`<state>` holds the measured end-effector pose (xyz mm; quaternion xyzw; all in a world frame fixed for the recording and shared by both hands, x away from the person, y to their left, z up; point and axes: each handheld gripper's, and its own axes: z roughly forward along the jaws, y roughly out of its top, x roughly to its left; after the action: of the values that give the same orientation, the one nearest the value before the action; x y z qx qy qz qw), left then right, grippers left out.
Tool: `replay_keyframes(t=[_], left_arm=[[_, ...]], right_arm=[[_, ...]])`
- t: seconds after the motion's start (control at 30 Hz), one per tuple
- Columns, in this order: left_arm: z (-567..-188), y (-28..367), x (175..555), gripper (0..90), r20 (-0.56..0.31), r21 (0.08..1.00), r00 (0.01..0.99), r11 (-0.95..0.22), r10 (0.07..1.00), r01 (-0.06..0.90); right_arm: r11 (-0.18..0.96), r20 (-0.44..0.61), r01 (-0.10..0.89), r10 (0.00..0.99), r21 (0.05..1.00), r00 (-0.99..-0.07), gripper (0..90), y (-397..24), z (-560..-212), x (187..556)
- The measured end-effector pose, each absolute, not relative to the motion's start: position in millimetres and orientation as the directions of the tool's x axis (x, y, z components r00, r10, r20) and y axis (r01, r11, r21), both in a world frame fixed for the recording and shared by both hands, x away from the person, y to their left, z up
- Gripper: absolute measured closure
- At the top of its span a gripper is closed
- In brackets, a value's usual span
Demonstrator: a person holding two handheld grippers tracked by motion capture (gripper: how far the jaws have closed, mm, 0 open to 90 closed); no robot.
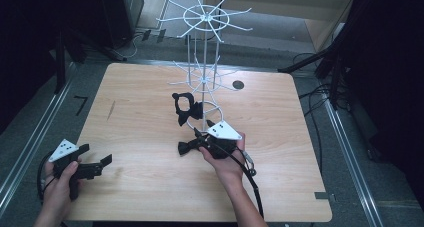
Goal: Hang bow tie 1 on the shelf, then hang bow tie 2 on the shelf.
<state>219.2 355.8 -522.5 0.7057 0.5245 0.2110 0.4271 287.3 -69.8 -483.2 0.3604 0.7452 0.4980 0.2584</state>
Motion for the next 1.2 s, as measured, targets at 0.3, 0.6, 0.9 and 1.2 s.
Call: replay_keyframes(t=[0.3, 0.6, 0.9, 1.2], left_arm=[[-522.5, 355.9, 219.4, 0.0, -0.152, 0.824, 0.361, -0.083, 0.920, 0.561], [-522.6, 355.9, 219.4, 0.0, -0.152, 0.824, 0.361, -0.084, 0.920, 0.561], [-522.5, 356.3, 219.5, 0.0, -0.155, 0.823, 0.363, -0.083, 0.919, 0.562], [-522.6, 356.5, 219.6, 0.0, -0.157, 0.823, 0.364, -0.081, 0.918, 0.562]], right_arm=[[0.264, -0.027, 0.283, 0.774, 0.922, -0.632, 45.2, -72.2, -488.6, 288.3], [0.284, -0.016, 0.319, 0.769, 0.904, -0.639, 44.8, -74.8, -500.3, 293.5], [0.307, -0.013, 0.350, 0.767, 0.885, -0.641, 44.8, -76.2, -509.5, 298.0], [0.283, 0.004, 0.429, 0.831, 0.858, -0.556, 49.5, -92.4, -518.5, 307.2]])
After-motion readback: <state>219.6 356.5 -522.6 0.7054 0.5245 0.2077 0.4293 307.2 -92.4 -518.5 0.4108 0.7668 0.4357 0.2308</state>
